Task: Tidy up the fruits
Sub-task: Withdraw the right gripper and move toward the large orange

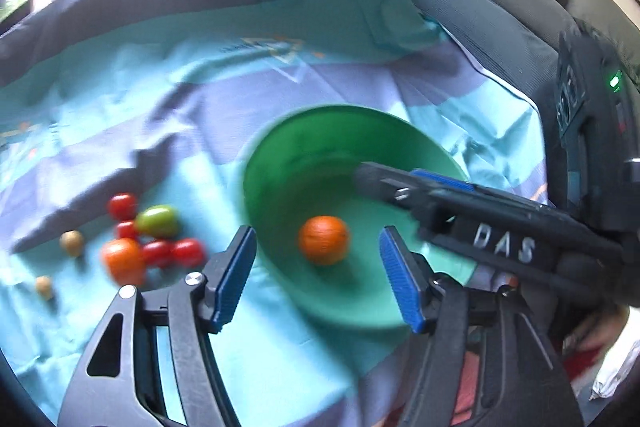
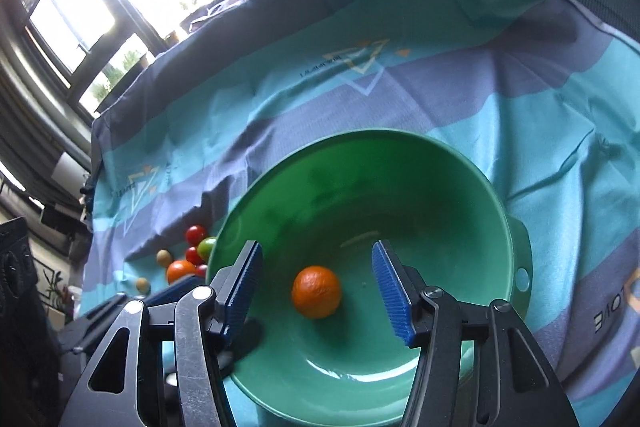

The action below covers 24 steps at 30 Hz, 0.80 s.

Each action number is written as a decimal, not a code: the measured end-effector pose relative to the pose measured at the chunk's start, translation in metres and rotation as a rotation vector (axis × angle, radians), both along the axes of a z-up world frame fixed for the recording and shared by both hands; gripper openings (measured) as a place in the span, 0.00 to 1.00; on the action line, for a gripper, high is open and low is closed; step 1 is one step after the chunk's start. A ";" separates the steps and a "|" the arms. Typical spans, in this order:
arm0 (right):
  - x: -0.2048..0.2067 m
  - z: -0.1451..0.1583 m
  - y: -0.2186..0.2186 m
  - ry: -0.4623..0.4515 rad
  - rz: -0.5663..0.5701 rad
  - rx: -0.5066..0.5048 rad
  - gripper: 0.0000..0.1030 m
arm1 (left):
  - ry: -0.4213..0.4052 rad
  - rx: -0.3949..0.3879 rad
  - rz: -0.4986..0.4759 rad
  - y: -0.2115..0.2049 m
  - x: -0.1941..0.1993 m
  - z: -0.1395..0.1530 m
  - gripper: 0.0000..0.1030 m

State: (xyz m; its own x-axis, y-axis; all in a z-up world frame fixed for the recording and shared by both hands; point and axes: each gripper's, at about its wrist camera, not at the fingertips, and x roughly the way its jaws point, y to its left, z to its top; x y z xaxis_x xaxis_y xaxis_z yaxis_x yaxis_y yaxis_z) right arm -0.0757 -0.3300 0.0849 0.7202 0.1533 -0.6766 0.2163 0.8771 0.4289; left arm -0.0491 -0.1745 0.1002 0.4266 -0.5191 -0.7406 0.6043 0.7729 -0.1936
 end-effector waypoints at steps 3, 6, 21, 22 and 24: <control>0.003 0.004 0.008 -0.012 -0.007 -0.030 0.57 | -0.022 0.021 0.086 0.037 -0.001 0.009 0.68; 0.005 0.008 0.020 -0.023 -0.007 -0.057 0.57 | -0.027 0.025 0.195 0.076 0.000 0.011 0.73; 0.027 0.022 0.126 -0.045 0.197 -0.256 0.65 | 0.071 0.055 0.583 0.195 0.042 -0.036 0.74; 0.032 0.022 0.135 -0.024 0.216 -0.282 0.65 | 0.067 0.056 0.594 0.198 0.041 -0.035 0.74; 0.042 0.022 0.151 0.014 0.270 -0.296 0.65 | 0.069 0.047 0.609 0.203 0.041 -0.034 0.75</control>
